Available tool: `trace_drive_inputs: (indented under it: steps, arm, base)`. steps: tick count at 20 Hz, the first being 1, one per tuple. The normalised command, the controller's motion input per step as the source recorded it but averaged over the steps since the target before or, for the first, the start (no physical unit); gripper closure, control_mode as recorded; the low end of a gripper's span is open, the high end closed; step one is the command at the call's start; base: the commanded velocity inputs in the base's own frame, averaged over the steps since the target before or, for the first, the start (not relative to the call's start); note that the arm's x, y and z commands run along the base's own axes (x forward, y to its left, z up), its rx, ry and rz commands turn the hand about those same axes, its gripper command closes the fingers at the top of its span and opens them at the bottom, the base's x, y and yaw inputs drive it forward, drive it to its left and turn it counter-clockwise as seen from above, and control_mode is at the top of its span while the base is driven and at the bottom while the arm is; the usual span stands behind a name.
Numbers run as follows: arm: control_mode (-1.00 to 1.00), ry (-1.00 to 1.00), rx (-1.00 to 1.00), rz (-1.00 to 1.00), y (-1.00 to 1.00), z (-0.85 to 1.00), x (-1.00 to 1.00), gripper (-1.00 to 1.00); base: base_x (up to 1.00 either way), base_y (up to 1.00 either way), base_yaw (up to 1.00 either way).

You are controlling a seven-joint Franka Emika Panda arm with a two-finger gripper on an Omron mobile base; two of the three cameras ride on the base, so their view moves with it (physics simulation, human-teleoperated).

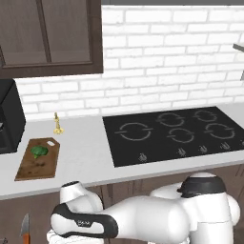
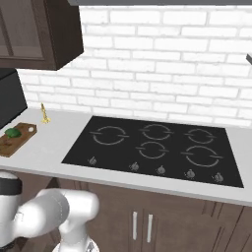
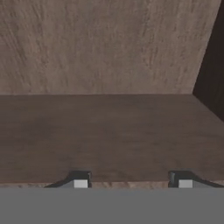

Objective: Place the appropriate cutting tool for cutting the broccoli skin on the cutting board.

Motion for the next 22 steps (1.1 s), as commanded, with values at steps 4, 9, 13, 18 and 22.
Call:
trace_drive_inputs:
  steps: [4,9,13,18,22]
  arm:
    - [-1.00,0.00,0.01,0.00,0.02,-0.09,-0.52,-1.00]
    - [-1.00,0.00,0.04,0.00,0.31,0.23,0.56,-1.00]
    - [-1.00,0.00,0.01,0.00,0.65,0.09,0.68,-1.00]
    - [-1.00,0.00,-0.05,0.00,0.91,0.00,0.61,-1.00]
    - [-1.00,0.00,-0.10,0.00,0.92,-0.05,0.56,-1.00]
  base:
    - [0.00,0.00,0.00]
    - [0.00,0.00,0.00]
    - [0.00,0.00,0.00]
    - [0.00,0.00,0.00]
    - [0.00,0.00,0.00]
